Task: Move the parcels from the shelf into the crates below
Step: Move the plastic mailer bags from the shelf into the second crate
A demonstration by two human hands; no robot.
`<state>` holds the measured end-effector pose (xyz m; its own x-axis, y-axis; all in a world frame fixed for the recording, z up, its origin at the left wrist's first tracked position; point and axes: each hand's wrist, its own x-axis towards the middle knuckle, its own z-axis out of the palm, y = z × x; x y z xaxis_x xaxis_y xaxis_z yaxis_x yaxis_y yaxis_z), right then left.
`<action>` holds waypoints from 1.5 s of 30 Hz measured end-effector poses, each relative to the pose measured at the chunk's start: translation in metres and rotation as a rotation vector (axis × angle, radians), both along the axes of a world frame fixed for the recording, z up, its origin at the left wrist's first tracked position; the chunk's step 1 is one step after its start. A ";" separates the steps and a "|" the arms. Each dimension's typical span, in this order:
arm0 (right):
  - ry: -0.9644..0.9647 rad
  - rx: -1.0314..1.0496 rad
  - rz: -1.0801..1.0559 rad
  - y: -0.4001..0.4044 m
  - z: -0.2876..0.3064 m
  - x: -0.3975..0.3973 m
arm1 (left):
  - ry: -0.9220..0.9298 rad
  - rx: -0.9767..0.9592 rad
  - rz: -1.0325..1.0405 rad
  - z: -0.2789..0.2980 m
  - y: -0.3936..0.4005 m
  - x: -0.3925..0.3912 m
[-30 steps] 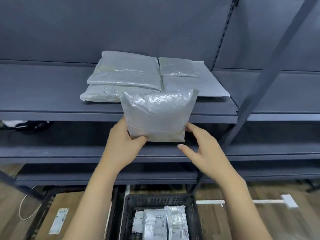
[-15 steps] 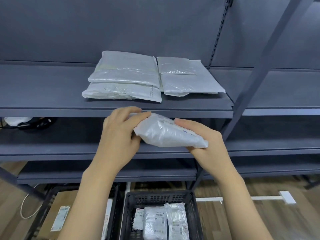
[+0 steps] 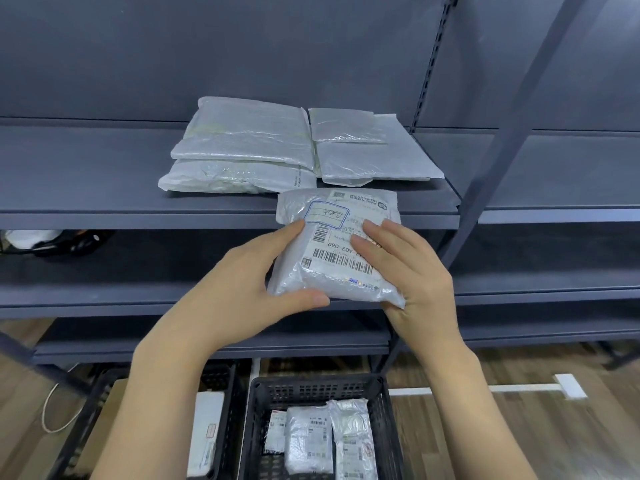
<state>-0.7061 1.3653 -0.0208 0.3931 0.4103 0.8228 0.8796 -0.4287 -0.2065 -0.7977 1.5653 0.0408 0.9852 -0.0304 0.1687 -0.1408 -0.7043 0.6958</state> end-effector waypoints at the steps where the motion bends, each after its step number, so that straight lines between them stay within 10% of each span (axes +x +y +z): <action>1: 0.001 -0.001 -0.001 0.001 0.000 0.000 | -0.023 0.014 0.014 -0.003 0.001 0.001; 15: 0.303 -0.016 0.005 -0.015 0.007 0.015 | -0.088 -0.115 -0.033 -0.009 0.022 0.001; 29: 0.557 -0.494 -0.004 -0.016 0.008 0.010 | -0.221 -0.050 0.106 -0.019 0.029 0.013; 45: 0.429 0.031 -0.208 0.015 -0.006 0.004 | 0.017 -0.252 0.445 -0.019 0.020 0.016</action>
